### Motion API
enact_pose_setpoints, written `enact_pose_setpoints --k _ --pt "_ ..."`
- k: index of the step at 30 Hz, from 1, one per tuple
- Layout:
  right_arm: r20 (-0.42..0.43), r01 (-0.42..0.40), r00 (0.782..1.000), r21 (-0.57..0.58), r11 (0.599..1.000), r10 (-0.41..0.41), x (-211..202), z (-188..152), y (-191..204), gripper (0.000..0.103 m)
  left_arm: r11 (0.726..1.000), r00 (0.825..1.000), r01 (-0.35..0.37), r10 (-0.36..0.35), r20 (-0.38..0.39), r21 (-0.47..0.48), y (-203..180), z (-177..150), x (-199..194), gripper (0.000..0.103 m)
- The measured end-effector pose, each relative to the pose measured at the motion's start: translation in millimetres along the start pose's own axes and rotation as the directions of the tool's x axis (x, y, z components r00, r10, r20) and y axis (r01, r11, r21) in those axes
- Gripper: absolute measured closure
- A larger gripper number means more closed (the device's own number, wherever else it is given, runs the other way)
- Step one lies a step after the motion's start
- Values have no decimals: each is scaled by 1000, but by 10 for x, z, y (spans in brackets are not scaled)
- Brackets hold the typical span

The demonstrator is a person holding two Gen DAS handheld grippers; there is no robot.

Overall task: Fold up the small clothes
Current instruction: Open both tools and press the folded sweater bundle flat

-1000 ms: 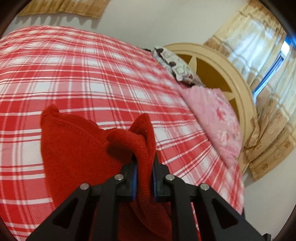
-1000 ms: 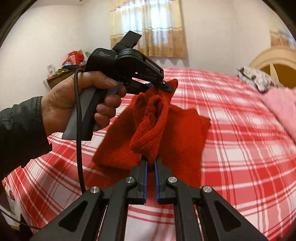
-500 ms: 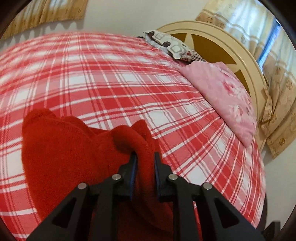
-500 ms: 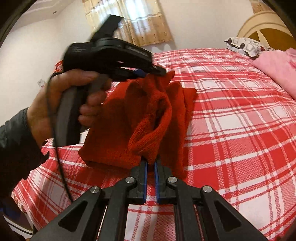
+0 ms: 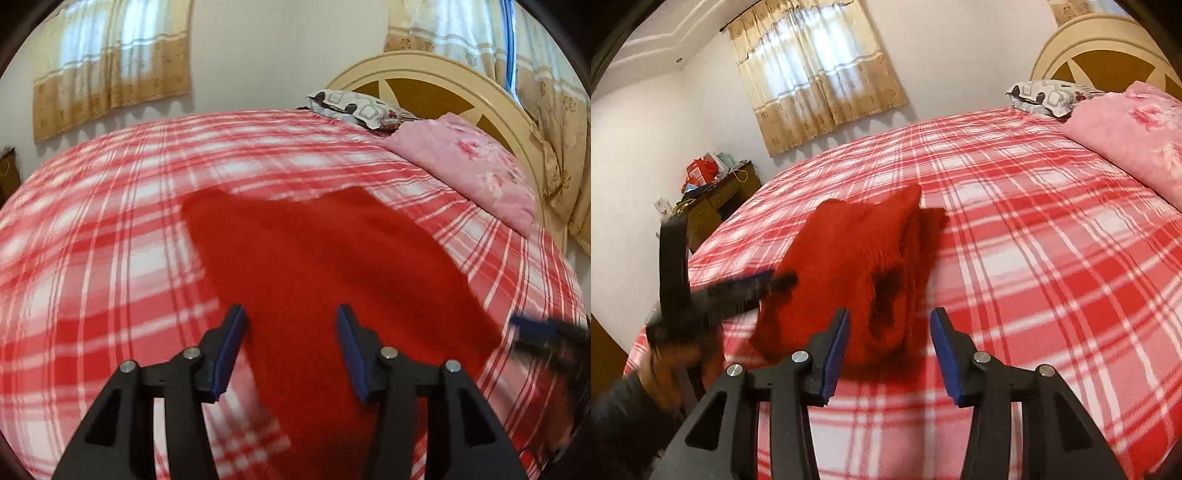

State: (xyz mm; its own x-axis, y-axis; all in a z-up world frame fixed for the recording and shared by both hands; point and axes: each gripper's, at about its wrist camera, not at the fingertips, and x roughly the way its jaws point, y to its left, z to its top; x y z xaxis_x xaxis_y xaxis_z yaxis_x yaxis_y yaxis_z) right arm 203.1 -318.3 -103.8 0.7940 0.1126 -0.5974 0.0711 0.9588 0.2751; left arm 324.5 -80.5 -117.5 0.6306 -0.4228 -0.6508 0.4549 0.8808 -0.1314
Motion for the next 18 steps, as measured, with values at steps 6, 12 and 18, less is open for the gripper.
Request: enact_pose_setpoints --k 6,12,18 --pt "-99 -18 995 46 999 23 623 470 -1 58 999 999 39 -39 11 -35 -13 -125 75 37" --pt "-186 106 979 116 987 -83 1047 521 -255 88 984 993 120 -118 25 -130 138 -184 53 17" --pt "-177 124 978 49 991 -113 899 559 -161 85 977 990 134 -138 -10 -166 170 -230 135 6"
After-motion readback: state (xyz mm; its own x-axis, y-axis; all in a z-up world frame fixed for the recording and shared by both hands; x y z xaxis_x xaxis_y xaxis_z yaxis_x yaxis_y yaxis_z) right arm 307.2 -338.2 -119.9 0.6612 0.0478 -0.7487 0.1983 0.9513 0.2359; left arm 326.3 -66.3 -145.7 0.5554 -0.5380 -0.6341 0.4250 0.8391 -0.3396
